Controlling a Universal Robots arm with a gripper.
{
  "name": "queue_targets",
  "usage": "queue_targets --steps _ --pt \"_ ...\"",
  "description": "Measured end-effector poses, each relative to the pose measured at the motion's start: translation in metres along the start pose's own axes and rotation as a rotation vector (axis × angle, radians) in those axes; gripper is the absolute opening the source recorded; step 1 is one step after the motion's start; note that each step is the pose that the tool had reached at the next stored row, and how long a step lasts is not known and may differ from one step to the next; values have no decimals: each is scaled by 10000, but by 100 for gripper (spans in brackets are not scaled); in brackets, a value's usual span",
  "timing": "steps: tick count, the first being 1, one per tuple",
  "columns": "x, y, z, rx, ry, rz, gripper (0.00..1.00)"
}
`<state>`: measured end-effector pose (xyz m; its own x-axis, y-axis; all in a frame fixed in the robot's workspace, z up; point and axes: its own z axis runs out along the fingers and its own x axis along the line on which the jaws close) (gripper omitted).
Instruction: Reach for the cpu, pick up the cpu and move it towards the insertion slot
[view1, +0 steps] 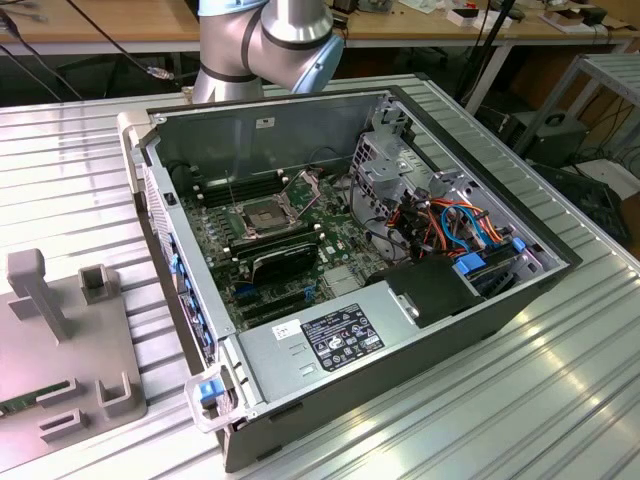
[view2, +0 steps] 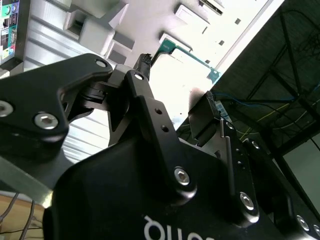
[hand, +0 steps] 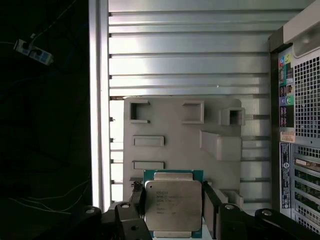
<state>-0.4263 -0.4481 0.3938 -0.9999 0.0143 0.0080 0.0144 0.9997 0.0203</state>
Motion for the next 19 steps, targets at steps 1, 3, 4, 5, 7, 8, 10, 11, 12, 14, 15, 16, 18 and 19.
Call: queue_targets --steps 1,3,4,5,7,8,10,11,12,14,15,16,18,19 --pt "-13 0 0 1 0 0 55" --pt "-29 0 0 0 0 1 55" --pt "-41 1 0 0 -1 0 55" --pt "-49 1 0 0 -1 0 55" --pt "-66 1 0 0 -1 0 55" --pt "-76 1 0 0 -1 0 55" --pt "-93 1 0 0 -1 0 55" --pt "-102 1 0 0 -1 0 55" --pt "-111 2 -1 1 0 0 55" --pt "-136 2 -1 0 0 0 55" --pt "-152 2 -1 1 0 0 55" --pt "-165 2 -1 1 0 0 55" --pt "-187 3 -1 0 0 0 55" --pt "-198 3 -1 0 -1 0 55"
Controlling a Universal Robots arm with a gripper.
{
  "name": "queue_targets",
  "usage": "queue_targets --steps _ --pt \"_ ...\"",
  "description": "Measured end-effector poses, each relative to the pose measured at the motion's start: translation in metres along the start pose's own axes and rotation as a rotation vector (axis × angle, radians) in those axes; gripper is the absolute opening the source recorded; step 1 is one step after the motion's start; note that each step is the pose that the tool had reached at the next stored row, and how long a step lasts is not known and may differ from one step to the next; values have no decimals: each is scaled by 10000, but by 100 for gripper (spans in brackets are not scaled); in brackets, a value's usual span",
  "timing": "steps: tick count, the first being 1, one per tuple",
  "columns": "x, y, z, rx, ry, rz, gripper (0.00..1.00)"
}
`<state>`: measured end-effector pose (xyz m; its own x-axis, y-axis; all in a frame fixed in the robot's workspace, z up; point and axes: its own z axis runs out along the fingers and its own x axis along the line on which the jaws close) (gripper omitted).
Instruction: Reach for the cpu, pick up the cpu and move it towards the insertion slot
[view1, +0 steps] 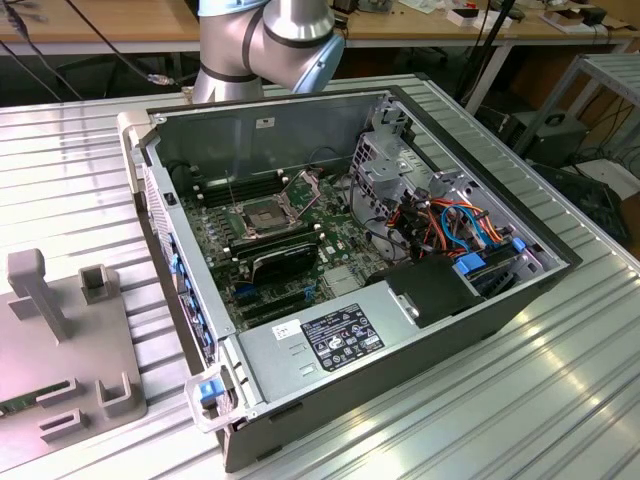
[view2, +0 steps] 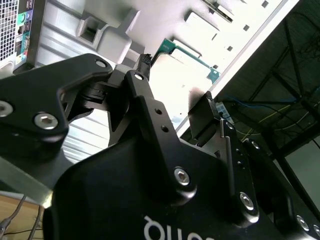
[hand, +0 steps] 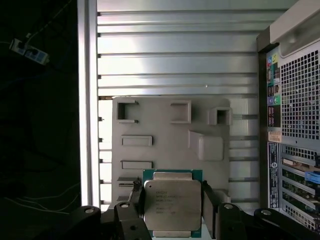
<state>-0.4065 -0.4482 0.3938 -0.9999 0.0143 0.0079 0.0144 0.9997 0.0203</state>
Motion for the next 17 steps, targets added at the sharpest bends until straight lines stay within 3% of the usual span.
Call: queue_targets --steps 10,17 --pt "-101 1 -1 0 0 0 55" --pt "-217 3 -1 -1 -1 0 55"
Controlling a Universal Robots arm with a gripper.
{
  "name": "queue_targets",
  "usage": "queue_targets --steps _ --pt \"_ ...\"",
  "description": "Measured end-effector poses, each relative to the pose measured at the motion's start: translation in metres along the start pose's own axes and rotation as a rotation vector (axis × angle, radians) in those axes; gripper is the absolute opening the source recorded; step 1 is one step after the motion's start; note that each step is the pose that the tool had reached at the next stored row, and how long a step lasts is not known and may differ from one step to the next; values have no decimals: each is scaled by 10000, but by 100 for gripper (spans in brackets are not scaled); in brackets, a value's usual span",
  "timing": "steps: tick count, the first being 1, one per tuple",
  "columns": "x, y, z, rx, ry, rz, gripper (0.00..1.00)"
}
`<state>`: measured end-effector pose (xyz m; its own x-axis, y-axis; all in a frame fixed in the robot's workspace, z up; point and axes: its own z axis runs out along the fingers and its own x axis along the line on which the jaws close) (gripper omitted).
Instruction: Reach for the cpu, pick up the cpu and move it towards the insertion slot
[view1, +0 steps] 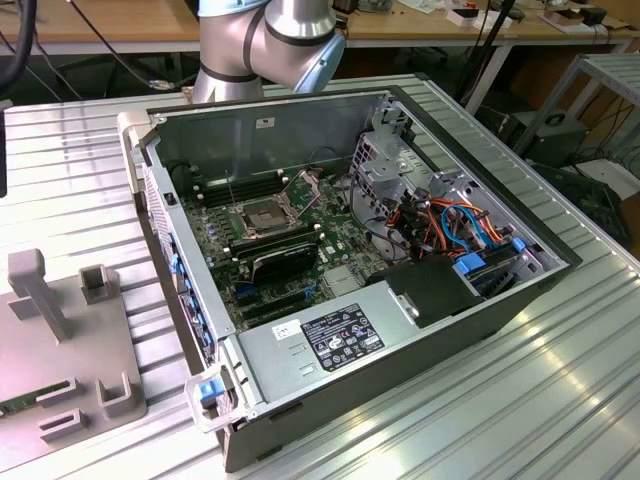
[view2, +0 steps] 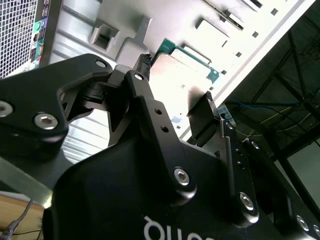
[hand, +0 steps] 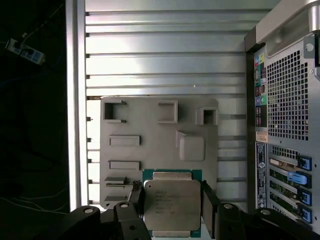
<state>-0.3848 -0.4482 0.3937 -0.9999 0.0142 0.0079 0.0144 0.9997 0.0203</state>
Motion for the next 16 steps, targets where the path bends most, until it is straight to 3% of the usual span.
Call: queue_targets --steps 16 --pt "-141 2 -2 1 1 0 55"
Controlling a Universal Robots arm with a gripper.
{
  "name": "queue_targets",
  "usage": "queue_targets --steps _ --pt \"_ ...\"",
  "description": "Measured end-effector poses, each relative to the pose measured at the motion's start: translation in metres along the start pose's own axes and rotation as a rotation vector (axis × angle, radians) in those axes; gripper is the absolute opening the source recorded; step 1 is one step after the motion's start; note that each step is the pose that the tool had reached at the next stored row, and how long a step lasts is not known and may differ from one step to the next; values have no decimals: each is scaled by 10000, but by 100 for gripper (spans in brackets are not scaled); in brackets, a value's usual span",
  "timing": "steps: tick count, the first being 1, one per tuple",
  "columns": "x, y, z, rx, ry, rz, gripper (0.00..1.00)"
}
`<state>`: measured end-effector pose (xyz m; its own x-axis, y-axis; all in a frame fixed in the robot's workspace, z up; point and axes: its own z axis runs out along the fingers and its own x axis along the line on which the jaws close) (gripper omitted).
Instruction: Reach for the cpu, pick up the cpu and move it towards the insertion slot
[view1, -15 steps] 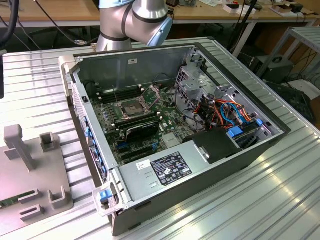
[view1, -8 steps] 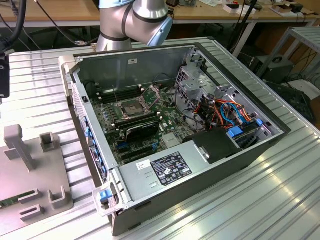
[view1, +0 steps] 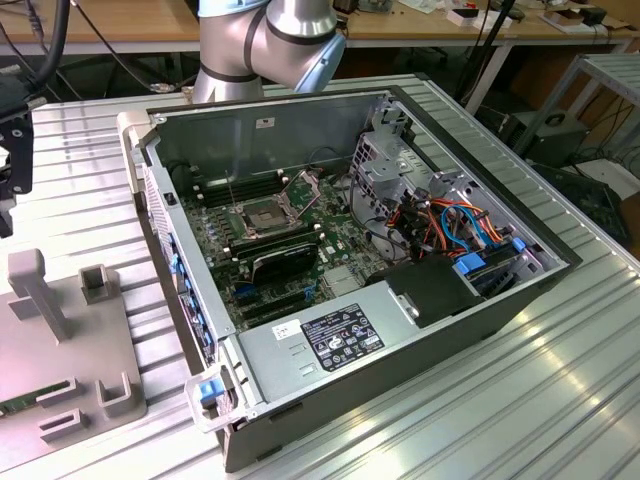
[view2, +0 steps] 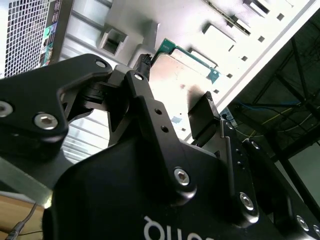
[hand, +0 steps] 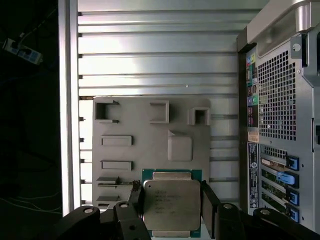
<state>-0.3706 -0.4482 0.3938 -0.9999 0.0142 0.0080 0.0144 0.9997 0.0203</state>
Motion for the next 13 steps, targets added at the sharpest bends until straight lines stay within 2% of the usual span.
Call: queue_targets --steps 13 --pt "-83 1 0 0 0 0 55"
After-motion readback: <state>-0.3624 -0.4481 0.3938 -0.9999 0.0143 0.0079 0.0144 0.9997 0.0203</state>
